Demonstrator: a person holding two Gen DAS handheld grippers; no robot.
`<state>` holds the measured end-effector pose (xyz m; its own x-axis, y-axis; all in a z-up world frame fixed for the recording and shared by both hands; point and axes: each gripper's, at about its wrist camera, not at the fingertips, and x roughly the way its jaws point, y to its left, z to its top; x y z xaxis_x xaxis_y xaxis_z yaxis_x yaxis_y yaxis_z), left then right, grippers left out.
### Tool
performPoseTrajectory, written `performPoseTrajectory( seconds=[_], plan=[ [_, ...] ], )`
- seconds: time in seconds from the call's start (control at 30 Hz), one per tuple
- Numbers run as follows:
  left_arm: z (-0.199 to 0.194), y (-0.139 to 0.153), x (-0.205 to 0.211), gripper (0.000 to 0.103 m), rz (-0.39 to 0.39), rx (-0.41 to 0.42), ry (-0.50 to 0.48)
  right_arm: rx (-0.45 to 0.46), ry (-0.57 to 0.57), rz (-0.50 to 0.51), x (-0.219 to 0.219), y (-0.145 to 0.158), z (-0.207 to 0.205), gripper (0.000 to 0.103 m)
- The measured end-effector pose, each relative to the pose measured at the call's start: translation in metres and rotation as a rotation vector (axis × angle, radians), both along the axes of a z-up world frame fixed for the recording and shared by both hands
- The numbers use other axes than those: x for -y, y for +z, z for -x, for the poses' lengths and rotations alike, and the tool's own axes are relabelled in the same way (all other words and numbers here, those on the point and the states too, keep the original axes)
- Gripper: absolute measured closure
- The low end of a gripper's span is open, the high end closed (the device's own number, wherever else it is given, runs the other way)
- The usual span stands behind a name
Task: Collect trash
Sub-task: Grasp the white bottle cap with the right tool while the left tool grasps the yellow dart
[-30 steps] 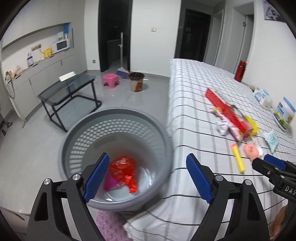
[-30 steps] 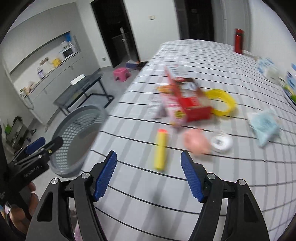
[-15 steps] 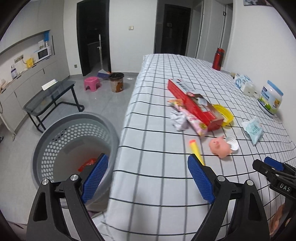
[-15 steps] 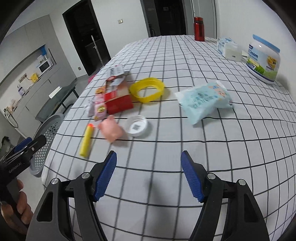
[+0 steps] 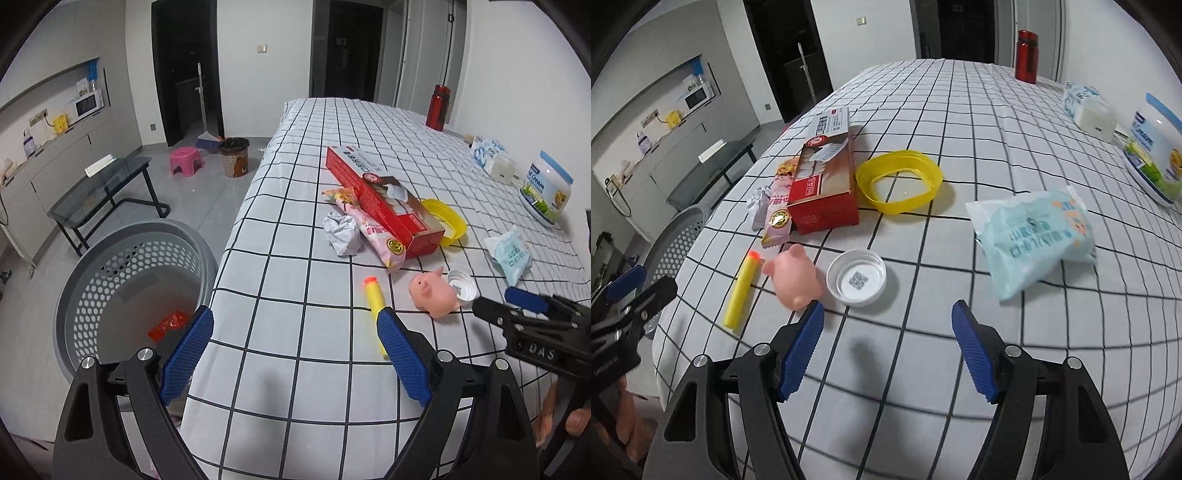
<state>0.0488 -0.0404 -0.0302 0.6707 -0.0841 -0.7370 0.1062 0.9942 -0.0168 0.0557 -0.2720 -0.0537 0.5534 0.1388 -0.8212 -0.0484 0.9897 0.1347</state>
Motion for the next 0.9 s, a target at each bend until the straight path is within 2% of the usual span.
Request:
performPoseTrajectory(
  seconds=[0.33,0.9],
  plan=[
    [-0.005,-0.009,0.004,0.015,-0.004,-0.027,-0.002,-0.033,0.043,0.046,-0.011,-0.011,-0.022,0.034],
    [-0.008,-0.013,0.007,0.015,-0.002,-0.042,-0.005,-0.004,0.069,0.068,-0.021,-0.012,-0.028,0.036]
  ],
)
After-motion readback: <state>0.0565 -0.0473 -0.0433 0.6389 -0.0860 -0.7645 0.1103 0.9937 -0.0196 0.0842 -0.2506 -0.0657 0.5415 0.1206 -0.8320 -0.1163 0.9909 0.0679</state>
